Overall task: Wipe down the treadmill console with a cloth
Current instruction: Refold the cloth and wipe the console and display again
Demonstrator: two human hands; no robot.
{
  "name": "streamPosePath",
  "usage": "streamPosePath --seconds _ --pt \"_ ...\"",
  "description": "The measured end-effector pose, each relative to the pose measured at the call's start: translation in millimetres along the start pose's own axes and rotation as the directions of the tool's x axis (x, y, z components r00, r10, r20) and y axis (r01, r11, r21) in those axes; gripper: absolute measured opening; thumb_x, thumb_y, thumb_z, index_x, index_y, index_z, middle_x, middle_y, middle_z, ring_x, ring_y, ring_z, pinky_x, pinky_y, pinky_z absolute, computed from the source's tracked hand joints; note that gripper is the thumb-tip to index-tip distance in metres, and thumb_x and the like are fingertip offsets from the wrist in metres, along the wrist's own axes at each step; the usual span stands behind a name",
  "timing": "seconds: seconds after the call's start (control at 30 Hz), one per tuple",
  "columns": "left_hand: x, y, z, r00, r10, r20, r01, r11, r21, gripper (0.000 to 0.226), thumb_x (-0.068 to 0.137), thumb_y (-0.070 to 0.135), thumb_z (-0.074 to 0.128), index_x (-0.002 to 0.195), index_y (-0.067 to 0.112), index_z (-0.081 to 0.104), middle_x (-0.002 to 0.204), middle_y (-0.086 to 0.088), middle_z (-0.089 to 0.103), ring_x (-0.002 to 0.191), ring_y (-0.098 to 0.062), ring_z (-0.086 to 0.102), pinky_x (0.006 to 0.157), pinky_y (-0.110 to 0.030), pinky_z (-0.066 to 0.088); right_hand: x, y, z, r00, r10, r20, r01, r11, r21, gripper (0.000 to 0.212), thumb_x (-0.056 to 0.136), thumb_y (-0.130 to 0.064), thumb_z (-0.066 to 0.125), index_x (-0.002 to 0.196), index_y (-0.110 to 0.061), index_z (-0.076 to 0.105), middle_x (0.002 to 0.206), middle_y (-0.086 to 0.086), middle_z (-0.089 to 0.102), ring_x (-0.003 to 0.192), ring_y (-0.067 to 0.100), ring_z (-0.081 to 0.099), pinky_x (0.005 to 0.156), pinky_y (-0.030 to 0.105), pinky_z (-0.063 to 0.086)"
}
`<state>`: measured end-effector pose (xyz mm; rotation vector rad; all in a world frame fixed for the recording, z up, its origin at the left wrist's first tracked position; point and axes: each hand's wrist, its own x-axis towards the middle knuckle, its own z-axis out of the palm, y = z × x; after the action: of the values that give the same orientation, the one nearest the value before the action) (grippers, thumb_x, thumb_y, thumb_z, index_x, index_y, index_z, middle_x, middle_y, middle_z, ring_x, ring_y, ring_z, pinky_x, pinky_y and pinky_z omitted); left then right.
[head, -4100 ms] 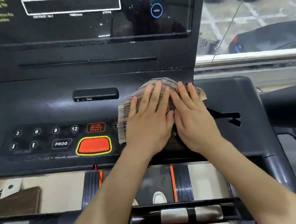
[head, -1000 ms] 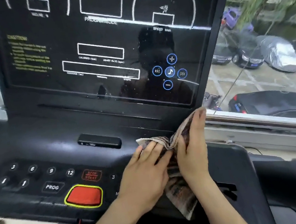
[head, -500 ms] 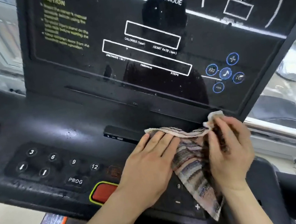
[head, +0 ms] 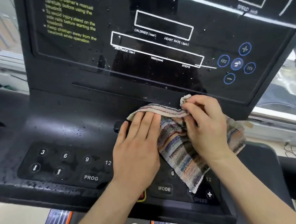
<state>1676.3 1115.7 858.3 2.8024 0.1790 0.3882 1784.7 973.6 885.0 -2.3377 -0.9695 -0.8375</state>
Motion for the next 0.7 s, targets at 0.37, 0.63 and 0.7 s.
streamPosePath --seconds 0.37,0.63,0.7 --pt "-4.8 -70.4 -22.9 0.98 -0.162 -0.118 0.156 0.986 -0.056 0.062 0.079 0.022 0.036 0.14 0.011 0.043 0.146 -0.008 0.044 0.136 -0.026 0.038 0.106 -0.044 0.038 39.7 -78.1 57.2 0.987 0.08 0.142 -0.095 0.99 0.103 0.022 0.09 -0.007 0.046 0.098 -0.003 0.067 0.096 0.001 0.055 0.089 0.006 0.042 0.08 0.013 0.035" --pt "-12.3 -131.0 -57.4 0.886 -0.434 -0.163 0.403 0.895 -0.192 0.063 0.068 0.011 0.053 0.131 0.009 0.05 0.131 -0.011 0.049 0.114 -0.034 0.039 0.081 -0.046 0.047 89.7 -167.6 107.2 0.976 -0.119 0.181 0.093 0.985 0.145 0.015 0.098 -0.021 0.049 0.087 -0.025 0.059 0.088 -0.018 0.056 0.092 -0.003 0.048 0.081 0.02 0.038" --pt "-19.1 -144.3 -60.5 0.87 -0.473 -0.14 0.448 0.876 -0.176 0.064 0.069 0.008 0.058 0.132 0.009 0.05 0.127 -0.014 0.05 0.11 -0.037 0.04 0.08 -0.048 0.046 99.7 -197.1 126.9 0.964 -0.126 0.233 0.052 0.953 0.299 0.014 0.097 -0.016 0.048 0.09 -0.014 0.061 0.09 -0.006 0.059 0.091 0.012 0.05 0.079 0.031 0.04"
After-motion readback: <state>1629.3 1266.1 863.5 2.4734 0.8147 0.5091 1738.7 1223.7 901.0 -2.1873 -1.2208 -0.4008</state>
